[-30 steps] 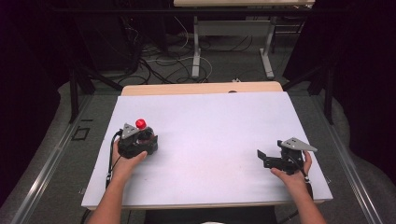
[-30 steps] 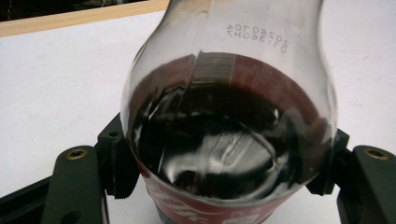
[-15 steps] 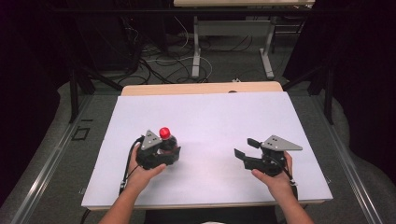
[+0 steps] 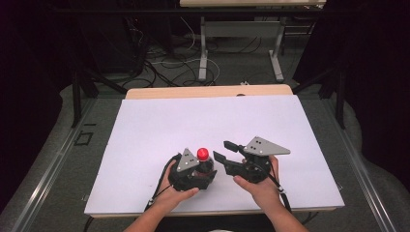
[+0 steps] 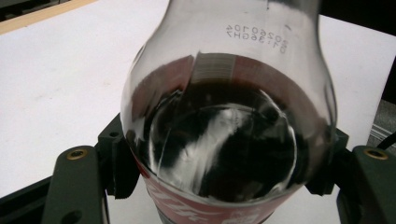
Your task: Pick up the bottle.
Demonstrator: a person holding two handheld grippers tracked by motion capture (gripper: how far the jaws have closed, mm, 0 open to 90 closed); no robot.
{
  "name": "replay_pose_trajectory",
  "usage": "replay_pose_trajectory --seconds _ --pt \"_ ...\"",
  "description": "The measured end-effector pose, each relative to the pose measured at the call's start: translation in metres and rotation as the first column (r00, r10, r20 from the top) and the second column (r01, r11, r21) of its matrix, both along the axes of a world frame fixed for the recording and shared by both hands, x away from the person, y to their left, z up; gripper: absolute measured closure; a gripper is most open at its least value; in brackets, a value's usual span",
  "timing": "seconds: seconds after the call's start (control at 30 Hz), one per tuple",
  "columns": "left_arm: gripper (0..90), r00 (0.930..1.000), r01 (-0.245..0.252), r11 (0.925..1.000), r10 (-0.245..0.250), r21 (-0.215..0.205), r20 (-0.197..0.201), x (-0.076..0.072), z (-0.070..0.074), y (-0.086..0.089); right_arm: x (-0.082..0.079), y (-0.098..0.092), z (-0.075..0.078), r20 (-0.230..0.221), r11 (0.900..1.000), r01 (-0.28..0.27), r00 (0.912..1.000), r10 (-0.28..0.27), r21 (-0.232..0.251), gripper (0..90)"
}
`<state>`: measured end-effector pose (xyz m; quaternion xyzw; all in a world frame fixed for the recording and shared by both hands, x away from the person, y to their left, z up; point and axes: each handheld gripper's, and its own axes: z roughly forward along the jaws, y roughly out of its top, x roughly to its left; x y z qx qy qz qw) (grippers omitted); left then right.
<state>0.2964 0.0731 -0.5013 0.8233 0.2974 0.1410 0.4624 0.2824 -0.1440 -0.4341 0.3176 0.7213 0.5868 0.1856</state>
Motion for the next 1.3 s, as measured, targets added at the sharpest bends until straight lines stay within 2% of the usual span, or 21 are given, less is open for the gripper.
replay_pose_trajectory --seconds 0.1,0.17,0.27,0.37,0.57,0.73,1.03,1.1,1.23,1.3 --pt "29.6 0.9999 0.008 0.9999 -0.008 0.008 0.007 -0.001 -0.003 -0.003 -0.002 0.008 0.0 -0.014 1.0 -0.009 0.9999 0.009 -0.001 48.3" --pt "29.6 0.9999 0.013 0.9997 -0.013 0.02 -0.002 -0.001 -0.003 -0.003 -0.002 0.013 -0.001 -0.007 1.0 -0.015 0.9999 0.015 -0.006 48.4" --pt "29.6 0.9998 0.019 0.9994 -0.019 0.029 -0.002 -0.002 -0.004 -0.005 -0.001 0.017 -0.001 -0.022 1.0 -0.02 0.9995 0.021 0.007 48.9" --pt "29.6 0.9999 0.012 0.9998 -0.012 0.018 0.008 -0.003 -0.005 -0.008 -0.001 0.021 0.001 -0.035 1.0 -0.024 0.9991 0.024 0.001 51.2" --pt "29.6 0.9997 0.021 0.9994 -0.022 0.026 0.009 -0.005 -0.006 -0.012 0.001 0.031 0.001 -0.018 0.999 -0.021 0.9996 0.02 -0.036 55.5" --pt "29.5 0.9998 0.016 0.9996 -0.017 0.021 0.012 -0.005 -0.005 -0.013 0.0 0.036 0.0 -0.033 0.997 -0.019 0.9993 0.017 -0.071 57.0" --pt "29.5 0.9999 0.015 0.9997 -0.015 0.018 0.005 -0.005 -0.005 -0.012 0.003 0.037 -0.002 -0.054 0.999 -0.01 0.9985 0.007 -0.049 57.6" --pt "29.5 0.9999 0.015 0.9997 -0.015 0.018 0.008 -0.005 -0.005 -0.012 0.002 0.037 -0.002 -0.06 0.999 -0.011 0.9982 0.01 -0.03 58.4" --pt "29.5 0.9998 0.018 0.9997 -0.018 0.017 0.008 -0.006 -0.005 -0.013 0.001 0.035 -0.002 -0.05 0.999 -0.013 0.9987 0.011 -0.046 61.0" --pt "29.5 0.9998 0.018 0.9997 -0.018 0.017 0.009 -0.006 -0.006 -0.014 0.002 0.034 -0.003 -0.055 0.999 -0.009 0.9984 0.007 -0.037 61.2"
